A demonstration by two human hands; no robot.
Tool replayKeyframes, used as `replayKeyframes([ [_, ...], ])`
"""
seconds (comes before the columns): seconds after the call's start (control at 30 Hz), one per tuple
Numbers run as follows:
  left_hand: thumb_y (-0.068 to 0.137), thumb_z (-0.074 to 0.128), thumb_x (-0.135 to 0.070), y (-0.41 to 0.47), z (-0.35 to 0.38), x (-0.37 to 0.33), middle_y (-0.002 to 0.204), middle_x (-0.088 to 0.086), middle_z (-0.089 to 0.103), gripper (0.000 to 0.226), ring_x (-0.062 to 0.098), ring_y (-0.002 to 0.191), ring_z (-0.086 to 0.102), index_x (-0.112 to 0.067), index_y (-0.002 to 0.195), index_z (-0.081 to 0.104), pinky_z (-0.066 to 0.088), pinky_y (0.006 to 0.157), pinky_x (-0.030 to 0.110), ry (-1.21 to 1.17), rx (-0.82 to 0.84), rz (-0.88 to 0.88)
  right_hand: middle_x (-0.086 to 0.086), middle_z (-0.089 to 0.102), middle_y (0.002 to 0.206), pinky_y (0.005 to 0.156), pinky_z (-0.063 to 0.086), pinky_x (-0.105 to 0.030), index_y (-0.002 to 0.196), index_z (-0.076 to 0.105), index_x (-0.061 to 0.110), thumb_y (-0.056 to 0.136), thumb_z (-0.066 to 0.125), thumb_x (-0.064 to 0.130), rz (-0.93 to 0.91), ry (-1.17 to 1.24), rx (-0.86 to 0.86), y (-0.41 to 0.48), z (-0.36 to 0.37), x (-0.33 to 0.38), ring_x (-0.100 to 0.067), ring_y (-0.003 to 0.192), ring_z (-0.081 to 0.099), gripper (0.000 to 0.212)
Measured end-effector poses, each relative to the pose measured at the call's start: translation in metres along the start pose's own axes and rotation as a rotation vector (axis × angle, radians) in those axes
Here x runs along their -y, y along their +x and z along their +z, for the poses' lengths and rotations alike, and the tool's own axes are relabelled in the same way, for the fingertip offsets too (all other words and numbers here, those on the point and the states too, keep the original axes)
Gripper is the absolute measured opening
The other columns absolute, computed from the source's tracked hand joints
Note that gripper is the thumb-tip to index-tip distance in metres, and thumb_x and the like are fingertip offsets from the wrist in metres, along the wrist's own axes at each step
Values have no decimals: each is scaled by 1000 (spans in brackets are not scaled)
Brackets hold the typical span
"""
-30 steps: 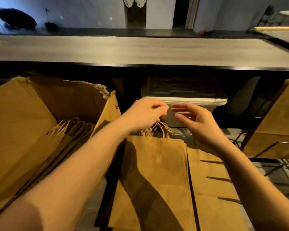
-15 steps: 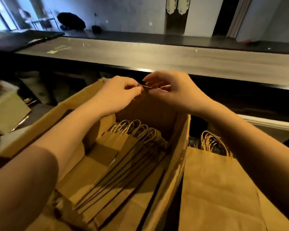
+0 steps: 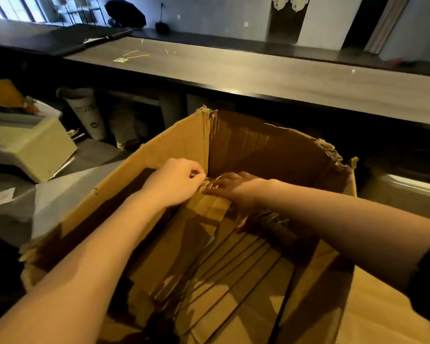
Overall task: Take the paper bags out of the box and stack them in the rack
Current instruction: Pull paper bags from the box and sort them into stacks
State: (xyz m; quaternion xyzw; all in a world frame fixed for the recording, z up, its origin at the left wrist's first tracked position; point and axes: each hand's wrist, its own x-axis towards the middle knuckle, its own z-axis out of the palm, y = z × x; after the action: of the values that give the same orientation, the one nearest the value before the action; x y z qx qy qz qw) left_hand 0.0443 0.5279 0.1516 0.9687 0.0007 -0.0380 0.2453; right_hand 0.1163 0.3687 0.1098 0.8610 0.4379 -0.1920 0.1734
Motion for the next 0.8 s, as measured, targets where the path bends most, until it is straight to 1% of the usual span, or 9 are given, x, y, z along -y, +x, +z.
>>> replayKeyframes([
  [0.1,95,47,-35,-2,-3,0,102,-6,65,24,12,90,58,-26,109,64,53,82,37,64,1,23,1,0,160,115,7,-53,149,3,39,78,66,56,-46,24,119,15,13,5,-29,146,-5,97],
  [0.2,96,46,-36,-3,-5,-1,101,-4,65,27,14,88,59,-24,110,65,54,79,37,114,-8,38,-2,3,160,116,10,-54,150,7,36,75,62,65,-34,42,92,26,20,6,-31,146,-1,97],
  [0.3,96,45,-36,-4,-7,1,99,-3,66,27,15,86,60,-23,109,65,55,78,39,141,-4,39,-3,14,158,113,24,-54,149,16,32,78,61,62,-63,47,69,39,28,7,-32,144,13,89],
  [0.4,96,45,-36,-6,-7,2,98,-2,66,27,16,87,59,-22,108,65,54,79,39,186,-3,34,-8,21,155,107,37,-46,149,21,25,86,58,52,-89,79,103,47,36,9,-31,138,28,78],
  [0.5,96,45,-38,-7,-7,3,98,-2,65,27,17,87,59,-23,108,64,54,79,39,234,8,34,-11,39,143,94,47,-41,148,26,19,91,55,41,-104,-19,115,53,37,20,-31,123,45,67],
  [0.6,96,45,-38,-8,-9,3,98,-2,65,27,16,87,59,-24,108,64,54,79,40,250,20,27,-12,53,122,82,53,-41,144,32,17,95,51,30,-121,-181,71,58,37,33,-30,105,56,54],
  [0.63,96,45,-38,-9,-10,3,98,-3,64,27,15,88,59,-24,109,63,54,80,39,251,31,24,-11,56,118,77,53,-38,142,35,16,96,50,27,-132,-221,30,59,39,34,-29,101,58,50],
  [0.7,96,45,-39,-10,-11,4,99,-3,64,27,15,89,58,-24,110,63,53,81,39,250,59,14,-8,59,108,64,47,-31,134,43,15,97,48,24,-179,-295,-99,56,41,33,-25,92,60,38],
  [0.8,96,44,-39,-11,-14,7,105,-2,64,29,16,93,58,-24,114,62,53,83,39,246,92,-16,-7,62,103,62,41,-29,123,51,12,99,43,18,-218,-379,-232,45,28,24,-23,90,61,26],
])
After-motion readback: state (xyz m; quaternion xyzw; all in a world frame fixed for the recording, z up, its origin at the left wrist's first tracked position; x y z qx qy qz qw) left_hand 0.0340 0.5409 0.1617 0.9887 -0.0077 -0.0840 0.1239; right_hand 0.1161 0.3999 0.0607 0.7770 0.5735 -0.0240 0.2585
